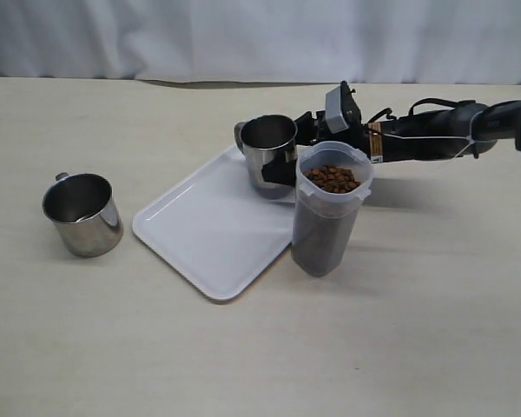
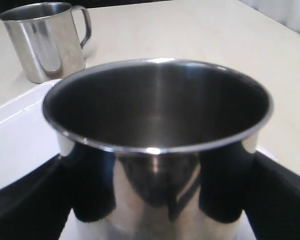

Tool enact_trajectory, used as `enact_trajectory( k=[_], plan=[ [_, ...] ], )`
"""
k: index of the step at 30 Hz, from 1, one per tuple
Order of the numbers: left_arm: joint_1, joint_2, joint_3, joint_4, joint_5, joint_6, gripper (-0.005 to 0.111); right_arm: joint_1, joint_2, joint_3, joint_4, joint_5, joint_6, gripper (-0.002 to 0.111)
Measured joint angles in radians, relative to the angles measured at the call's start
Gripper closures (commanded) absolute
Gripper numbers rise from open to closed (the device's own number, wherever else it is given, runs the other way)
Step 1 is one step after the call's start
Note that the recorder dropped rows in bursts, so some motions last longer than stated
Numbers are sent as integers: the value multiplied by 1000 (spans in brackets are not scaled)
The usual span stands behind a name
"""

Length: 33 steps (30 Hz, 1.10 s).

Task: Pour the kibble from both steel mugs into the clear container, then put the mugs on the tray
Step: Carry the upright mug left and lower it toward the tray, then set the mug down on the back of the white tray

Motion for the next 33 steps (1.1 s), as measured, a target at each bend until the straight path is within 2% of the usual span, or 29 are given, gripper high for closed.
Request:
enact_trajectory(
  k=[13,16,19,21,23,26,28,33],
  plan=[
    [0,0,0,0,0,0,107,35,36,0,38,0,-32,103],
    [0,0,0,0,0,0,107,35,42,0,46,-2,-39,99],
    [0,0,0,0,0,0,107,35,46,0,50,-6,-41,79],
    [0,0,0,0,0,0,107,35,46,0,52,-6,-41,58],
    [0,0,0,0,0,0,107,35,46,0,52,-6,-41,31],
    [0,0,0,0,0,0,107,35,46,0,52,-6,-41,4],
    [0,0,0,0,0,0,107,35,46,0,52,-8,-41,-2],
    [0,0,0,0,0,0,107,35,46,0,52,-8,-41,-2]
  ],
)
